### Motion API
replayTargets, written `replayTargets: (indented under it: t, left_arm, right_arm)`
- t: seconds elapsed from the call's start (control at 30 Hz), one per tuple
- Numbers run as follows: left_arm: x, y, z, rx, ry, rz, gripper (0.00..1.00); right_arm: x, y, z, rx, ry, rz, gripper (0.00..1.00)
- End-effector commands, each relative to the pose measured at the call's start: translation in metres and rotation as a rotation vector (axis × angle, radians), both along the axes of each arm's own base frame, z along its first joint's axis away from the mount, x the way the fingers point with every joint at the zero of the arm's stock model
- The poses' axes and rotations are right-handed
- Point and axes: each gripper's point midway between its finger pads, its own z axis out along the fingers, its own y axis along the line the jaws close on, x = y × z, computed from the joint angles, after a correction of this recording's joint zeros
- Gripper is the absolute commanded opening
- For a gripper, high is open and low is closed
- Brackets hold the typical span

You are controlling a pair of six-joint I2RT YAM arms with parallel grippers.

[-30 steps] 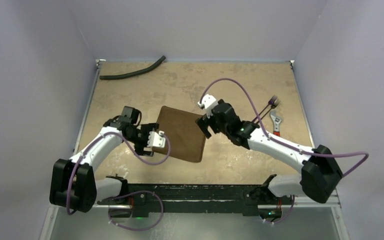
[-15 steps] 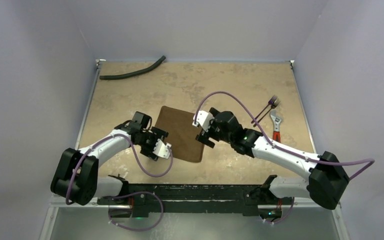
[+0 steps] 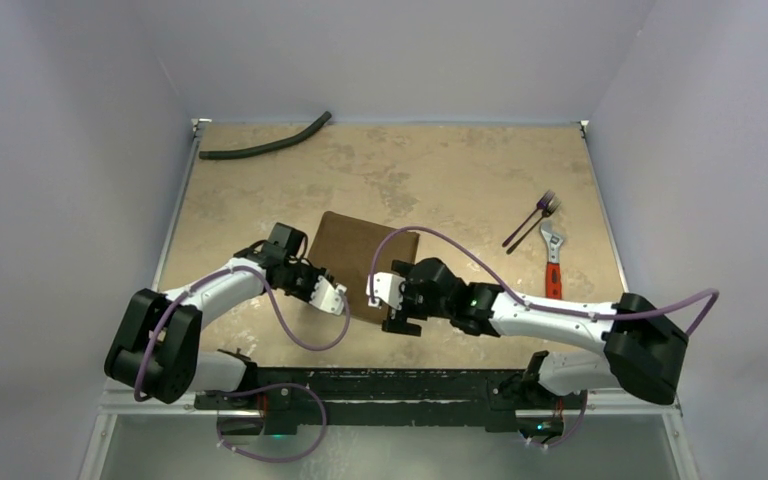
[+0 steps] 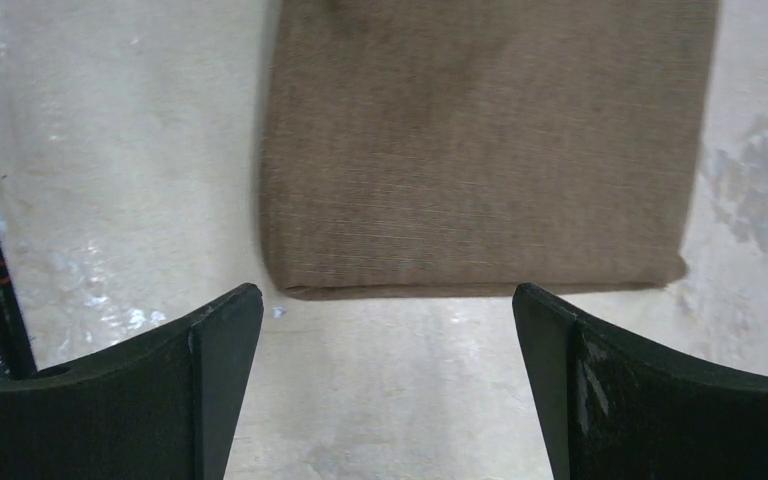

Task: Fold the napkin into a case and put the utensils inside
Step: Rotate the 2/3-rectangle-folded napkin at the center of the board.

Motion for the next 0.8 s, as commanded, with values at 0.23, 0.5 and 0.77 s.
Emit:
replayTargets:
  t: [0.23, 0.5, 0.77]
  left_arm:
    - [0.014, -0.015, 0.015, -0.079, 0.013, 0.066, 0.2]
    - [0.014, -0.017, 0.017, -0.091, 0.033, 0.074, 0.18]
    - [0.015, -0.018, 0.018, -0.091, 0.047, 0.07, 0.16]
  right_arm:
    - [-0.013, 0.015, -0.038, -0.071, 0.04, 0.091, 0.96]
    - [-0.01, 0.021, -0.056, -0.062, 0.098, 0.035, 0.81]
    - [0.009, 0.018, -0.055, -0.035, 0.107, -0.049, 0.66]
